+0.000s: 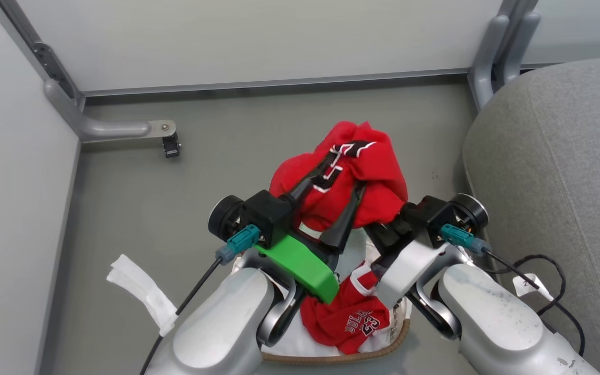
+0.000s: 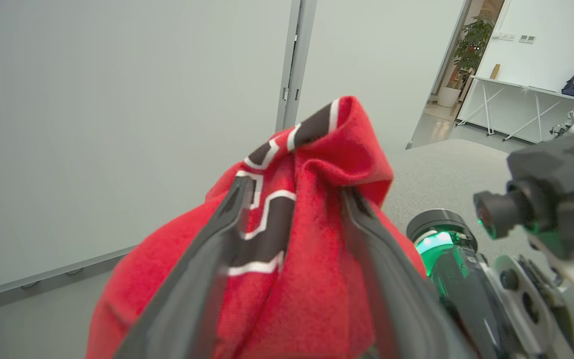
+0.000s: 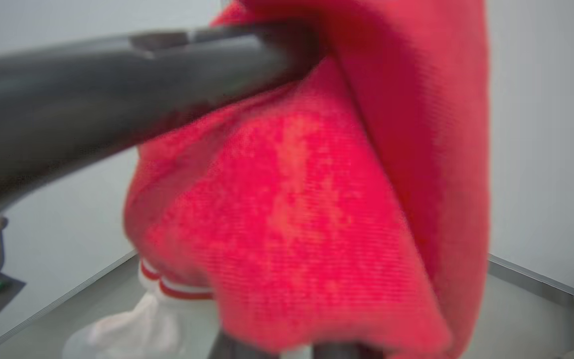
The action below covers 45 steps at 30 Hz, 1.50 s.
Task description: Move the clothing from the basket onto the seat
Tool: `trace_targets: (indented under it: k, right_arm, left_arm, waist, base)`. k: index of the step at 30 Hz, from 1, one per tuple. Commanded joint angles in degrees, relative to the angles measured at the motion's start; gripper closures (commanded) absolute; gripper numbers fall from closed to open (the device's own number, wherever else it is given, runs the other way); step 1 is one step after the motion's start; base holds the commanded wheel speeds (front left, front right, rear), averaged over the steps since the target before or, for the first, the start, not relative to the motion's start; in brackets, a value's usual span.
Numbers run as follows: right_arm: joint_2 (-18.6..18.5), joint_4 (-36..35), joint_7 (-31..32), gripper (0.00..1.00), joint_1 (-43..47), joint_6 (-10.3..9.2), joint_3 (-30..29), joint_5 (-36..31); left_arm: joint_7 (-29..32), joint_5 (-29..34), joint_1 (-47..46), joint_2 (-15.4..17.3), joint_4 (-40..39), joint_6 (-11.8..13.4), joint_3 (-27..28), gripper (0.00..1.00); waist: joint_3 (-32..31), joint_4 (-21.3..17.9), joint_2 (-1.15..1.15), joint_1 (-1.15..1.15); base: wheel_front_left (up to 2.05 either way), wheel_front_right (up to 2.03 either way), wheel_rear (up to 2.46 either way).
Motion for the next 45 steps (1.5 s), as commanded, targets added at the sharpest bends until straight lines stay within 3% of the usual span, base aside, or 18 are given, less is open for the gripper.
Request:
trace_targets:
  k: [1,6,18,26,36,45]
  right_arm:
    - [-0.04,-0.48,-0.12,1.0,0.92,-0.08,-0.96,-0.44]
    - [0.45,-1.49,-0.12,1.0,2.37,-0.08,-3.96,-1.14]
    - [2.1,-3.1,-0.12,1.0,4.39,-0.08,-8.9,-1.68]
    - [3.36,-4.36,-0.12,1.0,6.1,-0.08,-11.51,-1.97]
    - [2.75,-5.89,-0.12,1.0,7.34,-0.08,-14.66,-2.86]
    - [-1.44,-6.26,-0.12,1.0,-0.25,-0.08,-21.85,-6.72]
  left_arm:
    - [-0.03,0.72,0.49,0.17,0.24,-0.16,0.49,0.0]
    - [-0.02,2.18,0.66,0.17,0.69,-0.48,1.41,0.0]
    - [-0.01,3.47,-0.29,0.21,1.8,-1.54,2.23,0.0]
    - [-0.01,4.98,-0.76,0.24,3.56,-2.0,2.46,0.0]
    - [0.0,6.39,0.04,0.25,4.23,-2.34,3.23,0.0]
    - [-0.01,8.09,-2.0,0.37,5.0,-2.4,2.88,0.0]
  waist:
    - [0.49,-0.95,0.0,0.0]
    - [1.3,-4.35,0.0,0.0]
    - [3.49,-20.65,0.0,0.0]
    - [4.7,-28.95,0.0,0.0]
    - [6.47,-32.57,0.0,0.0]
    - [11.78,-30.44,0.0,0.0]
  base:
    - [0.0,0.0,0.0]
    - [0.0,0.0,0.0]
    - [0.0,0.0,0.0]
    - [0.0,0.0,0.0]
    - [0.0,0.0,0.0]
    - [0.0,0.0,0.0]
